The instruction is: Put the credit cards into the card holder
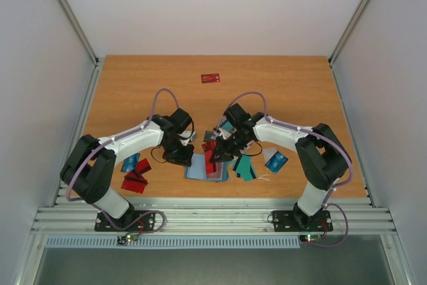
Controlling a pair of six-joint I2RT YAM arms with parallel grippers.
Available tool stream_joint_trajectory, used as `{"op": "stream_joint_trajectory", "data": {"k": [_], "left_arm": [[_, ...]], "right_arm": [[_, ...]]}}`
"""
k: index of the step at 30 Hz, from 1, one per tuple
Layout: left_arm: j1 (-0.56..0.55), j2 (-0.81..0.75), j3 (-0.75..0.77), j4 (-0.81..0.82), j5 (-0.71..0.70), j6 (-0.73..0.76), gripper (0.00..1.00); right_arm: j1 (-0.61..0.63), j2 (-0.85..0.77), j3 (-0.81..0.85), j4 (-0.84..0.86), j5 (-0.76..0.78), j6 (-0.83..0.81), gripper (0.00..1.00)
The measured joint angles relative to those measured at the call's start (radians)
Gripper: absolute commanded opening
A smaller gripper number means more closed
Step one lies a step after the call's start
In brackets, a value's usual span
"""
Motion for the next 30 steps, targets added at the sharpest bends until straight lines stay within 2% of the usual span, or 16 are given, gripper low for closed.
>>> {"op": "stream_joint_trajectory", "data": {"k": [9,30], "left_arm": [[0.000,0.030,-0.004,0.053,-0.006,-0.008,0.13],[0.000,0.084,-0.047,0.114,0.000,-0.019,0.11]], "right_arm": [[0.015,0.083,-0.001,0.012,0.012,0.002,0.01],[0.015,0.137,-0.055,0.096,0.000,0.024,0.01]]}}
